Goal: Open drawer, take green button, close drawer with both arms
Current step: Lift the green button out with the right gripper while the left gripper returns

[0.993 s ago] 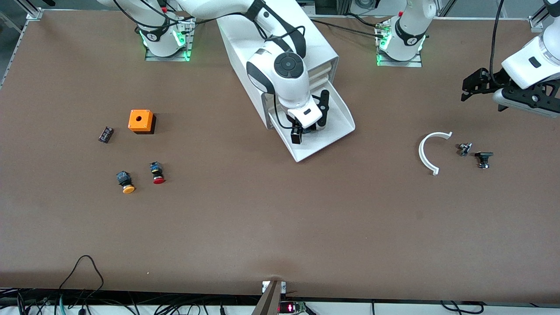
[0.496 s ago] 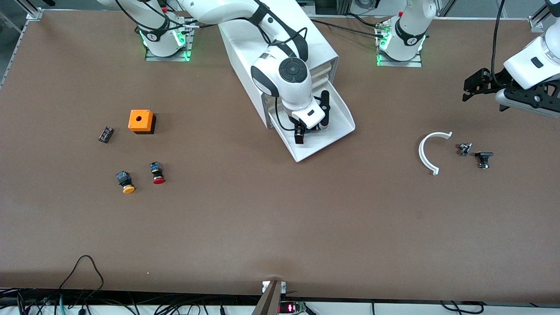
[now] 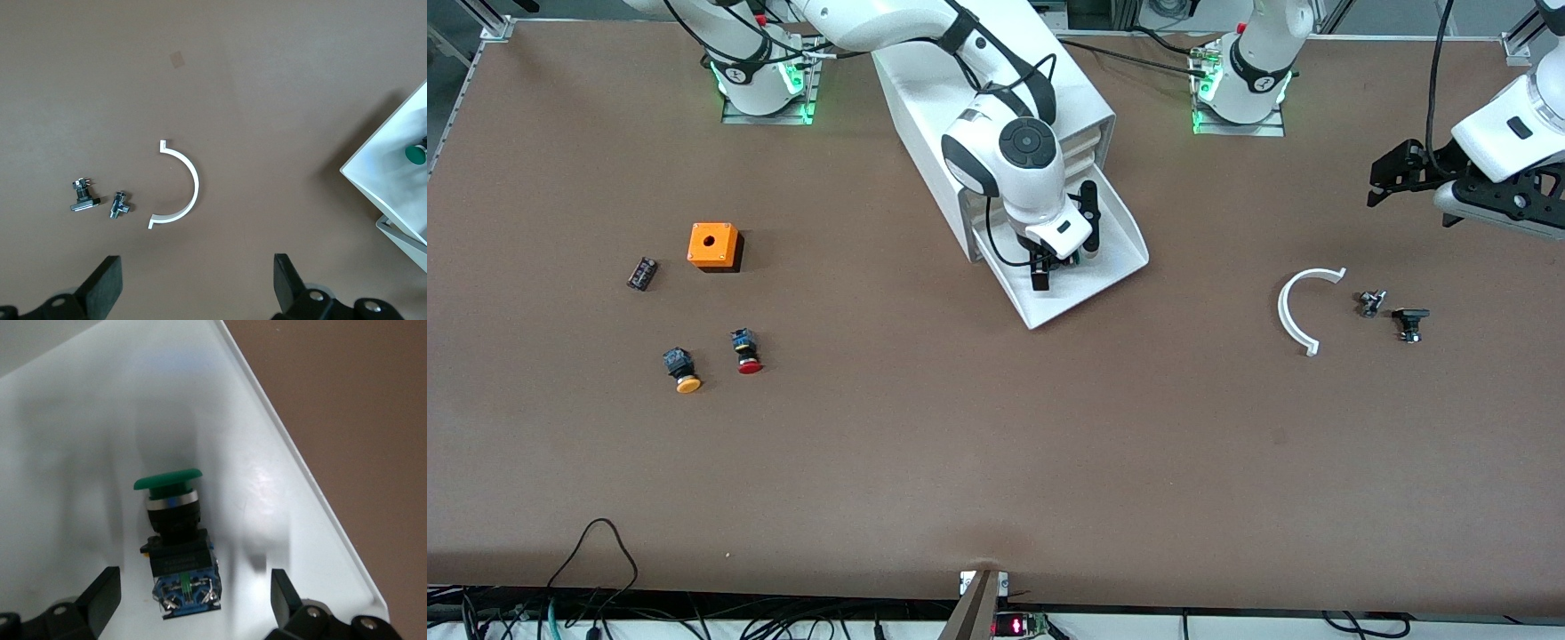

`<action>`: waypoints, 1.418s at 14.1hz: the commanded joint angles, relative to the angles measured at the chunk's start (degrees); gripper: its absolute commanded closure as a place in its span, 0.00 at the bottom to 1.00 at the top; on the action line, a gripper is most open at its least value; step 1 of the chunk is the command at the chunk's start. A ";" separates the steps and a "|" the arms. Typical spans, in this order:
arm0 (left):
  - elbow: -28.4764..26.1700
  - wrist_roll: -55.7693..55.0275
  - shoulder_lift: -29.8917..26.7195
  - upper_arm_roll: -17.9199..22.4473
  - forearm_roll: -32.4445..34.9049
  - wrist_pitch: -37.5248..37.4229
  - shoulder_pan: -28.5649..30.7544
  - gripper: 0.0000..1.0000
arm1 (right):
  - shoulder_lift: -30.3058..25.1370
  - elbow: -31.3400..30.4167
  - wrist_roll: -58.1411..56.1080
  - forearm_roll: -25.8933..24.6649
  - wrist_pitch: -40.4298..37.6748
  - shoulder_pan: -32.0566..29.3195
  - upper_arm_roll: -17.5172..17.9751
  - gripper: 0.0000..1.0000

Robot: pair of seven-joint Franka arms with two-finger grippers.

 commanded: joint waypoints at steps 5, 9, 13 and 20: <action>3.33 -0.27 3.62 0.63 1.35 -0.58 -0.67 0.00 | 2.13 2.07 -0.41 -1.40 0.52 2.25 -0.84 0.38; 2.63 0.34 7.74 0.72 1.44 -0.49 -0.67 0.00 | 2.05 2.07 -0.67 -3.95 0.52 2.25 -0.93 0.64; 2.89 -2.63 11.18 0.11 1.18 0.12 -1.11 0.00 | 0.56 2.16 -0.49 -4.31 0.43 3.56 -3.28 0.78; -1.23 -26.18 20.05 -4.29 -1.20 10.03 -6.37 0.00 | -6.73 2.69 12.50 -3.87 -0.01 1.74 -8.83 0.82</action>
